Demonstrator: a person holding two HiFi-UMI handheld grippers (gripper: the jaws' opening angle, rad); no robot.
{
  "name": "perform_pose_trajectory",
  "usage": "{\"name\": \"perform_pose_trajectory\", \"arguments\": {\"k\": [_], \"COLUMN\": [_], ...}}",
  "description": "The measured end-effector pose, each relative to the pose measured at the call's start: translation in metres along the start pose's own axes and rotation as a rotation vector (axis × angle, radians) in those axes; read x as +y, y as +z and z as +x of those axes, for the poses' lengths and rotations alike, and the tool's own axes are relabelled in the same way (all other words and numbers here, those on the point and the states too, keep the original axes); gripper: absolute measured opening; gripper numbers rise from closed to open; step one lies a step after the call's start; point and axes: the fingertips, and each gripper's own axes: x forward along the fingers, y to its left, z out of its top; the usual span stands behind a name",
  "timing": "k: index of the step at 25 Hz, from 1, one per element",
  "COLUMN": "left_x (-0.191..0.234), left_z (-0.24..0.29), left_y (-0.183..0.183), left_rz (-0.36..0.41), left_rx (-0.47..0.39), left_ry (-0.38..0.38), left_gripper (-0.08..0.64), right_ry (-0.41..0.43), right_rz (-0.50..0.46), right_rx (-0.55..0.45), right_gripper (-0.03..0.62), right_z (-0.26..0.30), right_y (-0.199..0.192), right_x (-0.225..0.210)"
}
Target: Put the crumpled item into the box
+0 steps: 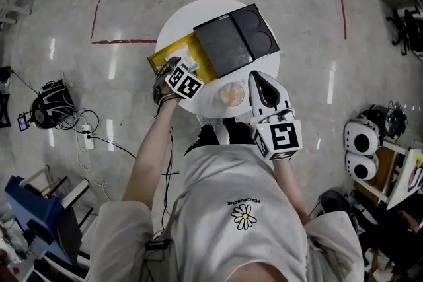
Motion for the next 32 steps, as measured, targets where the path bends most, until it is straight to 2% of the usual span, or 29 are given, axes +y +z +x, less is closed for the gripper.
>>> {"name": "perform_pose_trajectory", "arguments": {"k": [6, 11, 14, 19, 21, 24, 27, 32], "left_x": [-0.002, 0.035, 0.064, 0.102, 0.112, 0.113, 0.101, 0.074], "left_z": [-0.016, -0.054, -0.097, -0.190, -0.230, -0.285, -0.326, -0.375], "left_y": [0.010, 0.042, 0.075, 0.116, 0.124, 0.128, 0.123, 0.100], "left_rz": [-0.034, -0.080, -0.114, -0.181, -0.195, -0.240, -0.306, -0.399], "left_rx": [-0.032, -0.139, -0.256, -0.495, -0.598, -0.749, -0.871, -1.024], "left_ry": [0.001, 0.087, 0.186, 0.346, 0.412, 0.495, 0.562, 0.663], "left_gripper": [0.314, 0.310, 0.279, 0.158, 0.086, 0.018, 0.003, 0.002], "right_ry": [0.030, 0.076, 0.120, 0.179, 0.203, 0.240, 0.274, 0.326], "right_rz": [-0.013, -0.052, -0.078, -0.107, -0.117, -0.128, -0.135, -0.115], "right_rx": [-0.006, -0.031, -0.064, -0.130, -0.152, -0.181, -0.201, -0.224], "right_gripper": [0.003, 0.003, 0.003, 0.003, 0.003, 0.003, 0.003, 0.003], "right_z": [-0.002, 0.010, 0.019, 0.032, 0.039, 0.045, 0.047, 0.054], "right_y": [0.002, 0.014, 0.029, 0.057, 0.066, 0.078, 0.085, 0.092], "right_x": [0.002, 0.014, 0.021, 0.036, 0.045, 0.055, 0.062, 0.074]}}
